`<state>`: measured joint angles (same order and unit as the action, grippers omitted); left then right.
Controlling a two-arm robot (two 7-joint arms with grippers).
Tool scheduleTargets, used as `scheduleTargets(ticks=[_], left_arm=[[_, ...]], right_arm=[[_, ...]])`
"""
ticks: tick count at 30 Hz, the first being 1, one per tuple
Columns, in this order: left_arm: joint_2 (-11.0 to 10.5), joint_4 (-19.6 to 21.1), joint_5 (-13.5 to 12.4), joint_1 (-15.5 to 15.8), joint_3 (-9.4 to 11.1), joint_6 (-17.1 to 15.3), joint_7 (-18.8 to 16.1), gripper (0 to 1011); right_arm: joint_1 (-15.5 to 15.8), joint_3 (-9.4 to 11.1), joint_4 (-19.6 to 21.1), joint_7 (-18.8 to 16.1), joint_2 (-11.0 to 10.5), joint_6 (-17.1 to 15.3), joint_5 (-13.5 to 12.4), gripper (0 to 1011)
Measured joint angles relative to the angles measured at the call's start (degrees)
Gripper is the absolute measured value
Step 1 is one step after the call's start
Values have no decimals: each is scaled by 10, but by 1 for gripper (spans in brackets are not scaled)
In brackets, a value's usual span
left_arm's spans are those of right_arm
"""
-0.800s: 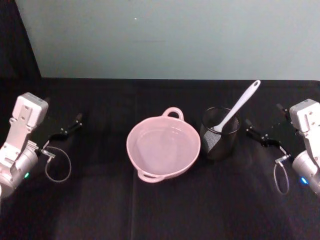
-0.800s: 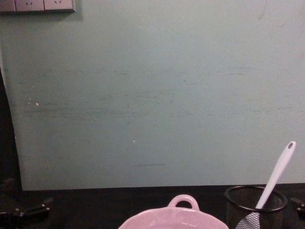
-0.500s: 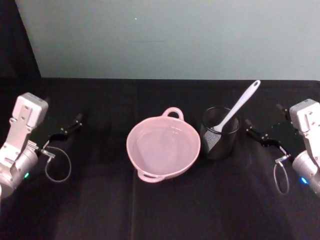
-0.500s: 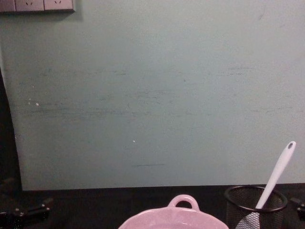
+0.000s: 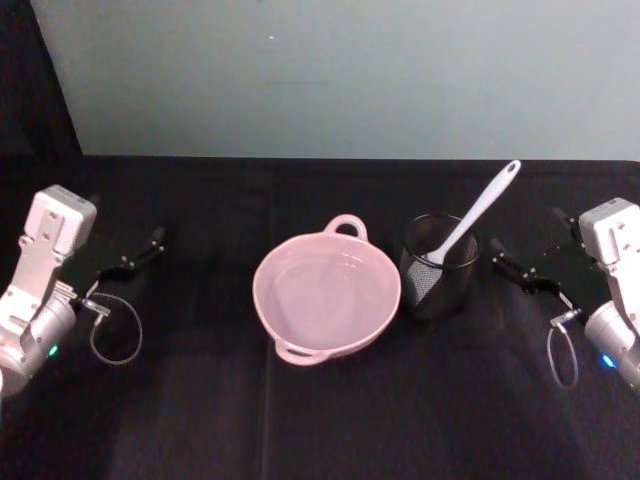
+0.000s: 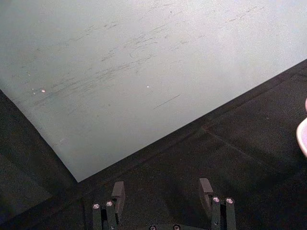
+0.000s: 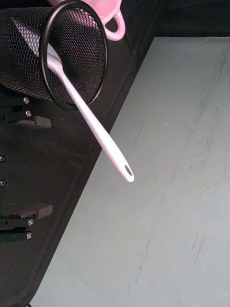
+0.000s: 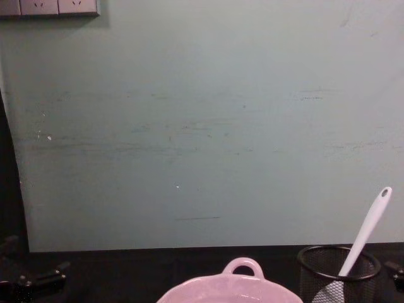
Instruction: Use the one hand to pick up the spoon and stir the clear water in the bowl.
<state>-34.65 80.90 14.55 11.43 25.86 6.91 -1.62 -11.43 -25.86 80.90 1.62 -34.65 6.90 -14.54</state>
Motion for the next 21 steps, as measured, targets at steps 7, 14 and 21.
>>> scheduleTargets(ticks=[7, 14, 21], left_arm=[[0, 0, 0, 0, 0, 0, 0, 1011], [0, 0, 0, 0, 0, 0, 0, 1011], [0, 0, 0, 0, 0, 0, 0, 1011]], right_arm=[[0, 0, 0, 0, 0, 0, 0, 1002], [0, 0, 0, 0, 0, 0, 0, 1003], [15, 15, 7, -2, -1, 5, -3, 1002]])
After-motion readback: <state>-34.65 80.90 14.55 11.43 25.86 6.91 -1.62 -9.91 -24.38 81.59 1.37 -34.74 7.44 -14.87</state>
